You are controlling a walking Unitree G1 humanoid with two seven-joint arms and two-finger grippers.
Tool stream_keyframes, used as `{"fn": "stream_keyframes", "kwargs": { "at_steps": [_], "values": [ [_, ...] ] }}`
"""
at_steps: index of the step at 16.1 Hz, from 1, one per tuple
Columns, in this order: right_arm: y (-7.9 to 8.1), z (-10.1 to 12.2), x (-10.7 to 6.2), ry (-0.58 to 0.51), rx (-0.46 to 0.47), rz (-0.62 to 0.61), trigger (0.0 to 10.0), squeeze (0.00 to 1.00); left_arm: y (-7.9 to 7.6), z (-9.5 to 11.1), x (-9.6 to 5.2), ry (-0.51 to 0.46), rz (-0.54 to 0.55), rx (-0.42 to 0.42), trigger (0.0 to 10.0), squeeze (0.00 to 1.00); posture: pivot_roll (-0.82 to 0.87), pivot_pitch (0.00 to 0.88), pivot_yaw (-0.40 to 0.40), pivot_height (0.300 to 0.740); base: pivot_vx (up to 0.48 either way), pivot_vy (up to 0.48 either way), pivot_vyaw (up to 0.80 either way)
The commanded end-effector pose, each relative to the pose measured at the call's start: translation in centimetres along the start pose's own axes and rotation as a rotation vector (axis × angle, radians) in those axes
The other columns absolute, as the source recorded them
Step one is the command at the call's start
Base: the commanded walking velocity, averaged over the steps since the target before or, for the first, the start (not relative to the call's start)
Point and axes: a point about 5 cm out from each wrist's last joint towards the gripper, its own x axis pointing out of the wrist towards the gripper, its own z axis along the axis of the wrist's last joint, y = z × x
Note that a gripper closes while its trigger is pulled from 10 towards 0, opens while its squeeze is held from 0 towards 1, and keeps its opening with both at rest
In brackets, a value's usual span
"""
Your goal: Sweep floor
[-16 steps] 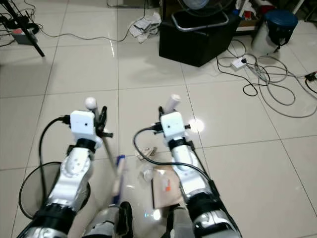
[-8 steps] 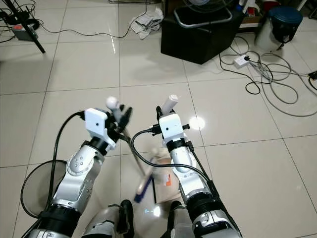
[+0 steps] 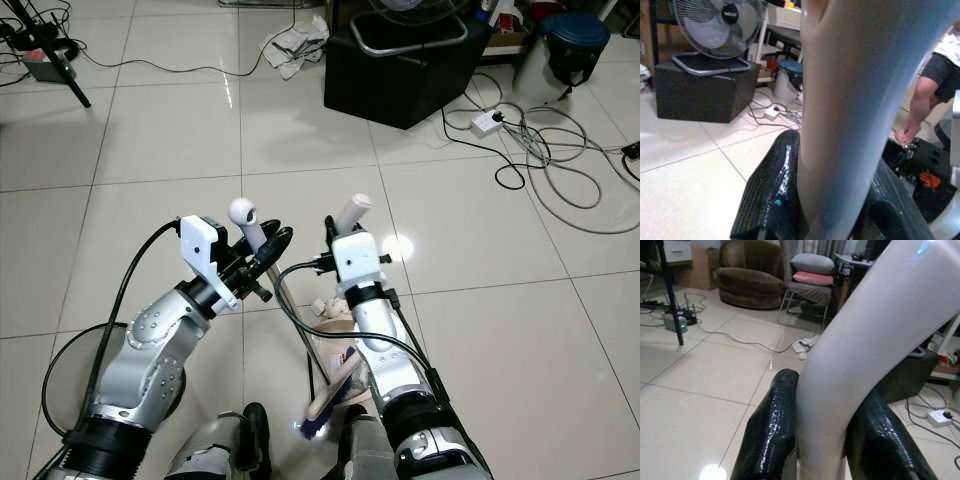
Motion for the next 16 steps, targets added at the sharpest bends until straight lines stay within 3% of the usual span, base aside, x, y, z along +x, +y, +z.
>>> {"fn": "stream_keyframes", "kwargs": {
  "at_steps": [1,4,5,6,9,11,12,14,16],
  "values": [
    [0.2,-0.2,-0.6,0.001,0.052,-0.006,10.0,0.00,-0.6,0.1,0.2,-0.024,-0.045,-0.060,10.0,0.00,0.04,0.274,0.020,0.740,0.000,0.000,0.00],
    [-0.7,-0.3,-1.3,-0.006,0.082,-0.045,10.0,0.00,1.6,2.3,-0.3,-0.054,-0.006,0.023,10.0,0.00,0.04,0.256,0.025,0.740,0.000,0.000,0.00],
    [-0.7,-0.3,-1.3,-0.006,0.082,-0.045,10.0,0.00,1.6,2.3,-0.3,-0.054,-0.006,0.023,10.0,0.00,0.04,0.256,0.025,0.740,0.000,0.000,0.00],
    [-1.5,-0.5,-2.1,-0.006,0.092,-0.063,10.0,0.00,3.9,5.3,-1.4,-0.079,0.011,0.085,10.0,0.00,0.05,0.244,0.031,0.740,0.000,0.000,0.00],
    [-2.6,-0.5,-3.0,-0.015,0.108,-0.095,10.0,0.00,7.1,8.5,-3.1,-0.100,0.076,0.154,10.0,0.00,0.05,0.221,0.039,0.740,0.000,0.000,0.00],
    [-3.2,-0.4,-3.2,-0.020,0.112,-0.115,10.0,0.00,8.5,8.7,-3.8,-0.073,0.125,0.220,10.0,0.00,0.04,0.205,0.047,0.740,0.000,0.000,0.00],
    [-3.8,-0.3,-3.3,-0.025,0.121,-0.142,10.0,0.00,9.7,8.8,-4.4,-0.058,0.201,0.291,10.0,0.00,0.03,0.196,0.052,0.740,0.000,0.000,0.00],
    [-4.8,0.3,-3.5,-0.048,0.141,-0.181,10.0,0.00,10.7,7.6,-4.5,-0.010,0.309,0.352,10.0,0.00,0.03,0.172,0.058,0.740,0.000,0.000,0.00],
    [-5.3,0.8,-3.8,-0.063,0.166,-0.207,10.0,0.00,10.7,6.5,-4.3,0.019,0.349,0.356,10.0,0.00,0.03,0.162,0.060,0.740,0.000,0.000,0.00]
  ]
}}
